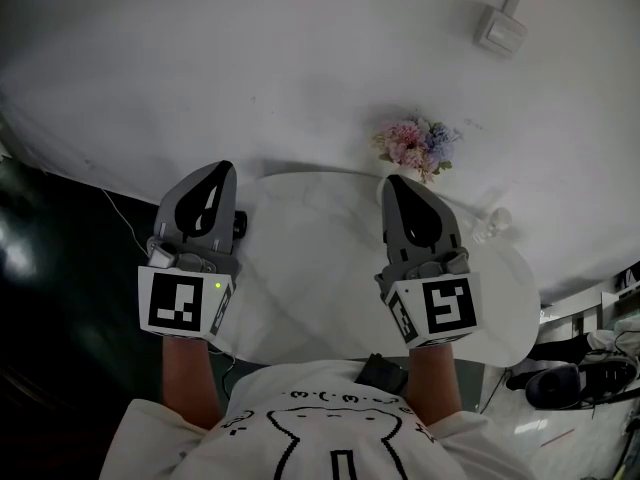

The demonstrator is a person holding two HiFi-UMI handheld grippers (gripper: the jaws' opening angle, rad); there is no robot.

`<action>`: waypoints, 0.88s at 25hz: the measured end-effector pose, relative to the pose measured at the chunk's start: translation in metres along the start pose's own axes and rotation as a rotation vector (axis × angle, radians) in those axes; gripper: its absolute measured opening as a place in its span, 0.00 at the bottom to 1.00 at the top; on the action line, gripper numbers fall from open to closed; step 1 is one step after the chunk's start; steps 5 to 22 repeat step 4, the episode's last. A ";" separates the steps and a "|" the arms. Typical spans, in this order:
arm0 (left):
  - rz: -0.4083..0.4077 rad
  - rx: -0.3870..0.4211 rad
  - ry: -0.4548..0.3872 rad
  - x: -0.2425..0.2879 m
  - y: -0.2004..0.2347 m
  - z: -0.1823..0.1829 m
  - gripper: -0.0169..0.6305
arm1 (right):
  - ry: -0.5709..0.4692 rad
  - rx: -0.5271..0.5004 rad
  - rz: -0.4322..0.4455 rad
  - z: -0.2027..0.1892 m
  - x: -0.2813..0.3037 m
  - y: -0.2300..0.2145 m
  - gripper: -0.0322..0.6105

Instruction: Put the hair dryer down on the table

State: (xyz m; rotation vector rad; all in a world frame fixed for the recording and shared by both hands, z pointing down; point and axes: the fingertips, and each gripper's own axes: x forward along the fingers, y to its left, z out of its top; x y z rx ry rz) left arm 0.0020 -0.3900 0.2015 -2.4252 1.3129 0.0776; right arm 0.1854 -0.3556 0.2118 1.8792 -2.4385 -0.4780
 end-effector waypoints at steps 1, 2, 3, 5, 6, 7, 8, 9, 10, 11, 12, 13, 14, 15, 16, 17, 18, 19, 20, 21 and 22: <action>-0.001 -0.002 -0.001 0.000 0.000 0.000 0.06 | 0.000 0.001 0.000 -0.001 0.000 0.000 0.05; -0.002 -0.002 -0.001 0.000 -0.001 -0.001 0.06 | 0.000 0.001 0.000 -0.001 0.000 -0.001 0.05; -0.003 -0.003 -0.002 0.001 -0.001 -0.001 0.06 | 0.000 0.002 0.000 -0.002 0.000 -0.001 0.05; -0.004 -0.003 -0.003 0.001 -0.002 -0.002 0.06 | 0.001 0.003 -0.001 -0.002 0.001 -0.001 0.05; -0.004 -0.003 -0.003 0.001 -0.002 -0.002 0.06 | 0.001 0.003 -0.001 -0.002 0.001 -0.001 0.05; -0.004 -0.003 -0.003 0.001 -0.002 -0.002 0.06 | 0.001 0.003 -0.001 -0.002 0.001 -0.001 0.05; -0.004 -0.003 -0.003 0.001 -0.002 -0.002 0.06 | 0.001 0.003 -0.001 -0.002 0.001 -0.001 0.05; -0.004 -0.003 -0.003 0.001 -0.002 -0.002 0.06 | 0.001 0.003 -0.001 -0.002 0.001 -0.001 0.05; -0.004 -0.003 -0.003 0.001 -0.002 -0.002 0.06 | 0.001 0.003 -0.001 -0.002 0.001 -0.001 0.05; -0.004 -0.003 -0.003 0.001 -0.002 -0.002 0.06 | 0.001 0.003 -0.001 -0.002 0.001 -0.001 0.05; -0.004 -0.003 -0.003 0.001 -0.002 -0.002 0.06 | 0.001 0.003 -0.001 -0.002 0.001 -0.001 0.05; -0.004 -0.003 -0.003 0.001 -0.002 -0.002 0.06 | 0.001 0.003 -0.001 -0.002 0.001 -0.001 0.05; -0.004 -0.003 -0.003 0.001 -0.002 -0.002 0.06 | 0.001 0.003 -0.001 -0.002 0.001 -0.001 0.05; -0.004 -0.003 -0.003 0.001 -0.002 -0.002 0.06 | 0.001 0.003 -0.001 -0.002 0.001 -0.001 0.05; -0.004 -0.003 -0.003 0.001 -0.002 -0.002 0.06 | 0.001 0.003 -0.001 -0.002 0.001 -0.001 0.05; -0.004 -0.003 -0.003 0.001 -0.002 -0.002 0.06 | 0.001 0.003 -0.001 -0.002 0.001 -0.001 0.05; -0.004 -0.003 -0.003 0.001 -0.002 -0.002 0.06 | 0.001 0.003 -0.001 -0.002 0.001 -0.001 0.05; -0.004 -0.003 -0.003 0.001 -0.002 -0.002 0.06 | 0.001 0.003 -0.001 -0.002 0.001 -0.001 0.05; -0.004 -0.003 -0.003 0.001 -0.002 -0.002 0.06 | 0.001 0.003 -0.001 -0.002 0.001 -0.001 0.05; -0.004 -0.003 -0.003 0.001 -0.002 -0.002 0.06 | 0.001 0.003 -0.001 -0.002 0.001 -0.001 0.05; -0.004 -0.003 -0.003 0.001 -0.002 -0.002 0.06 | 0.001 0.003 -0.001 -0.002 0.001 -0.001 0.05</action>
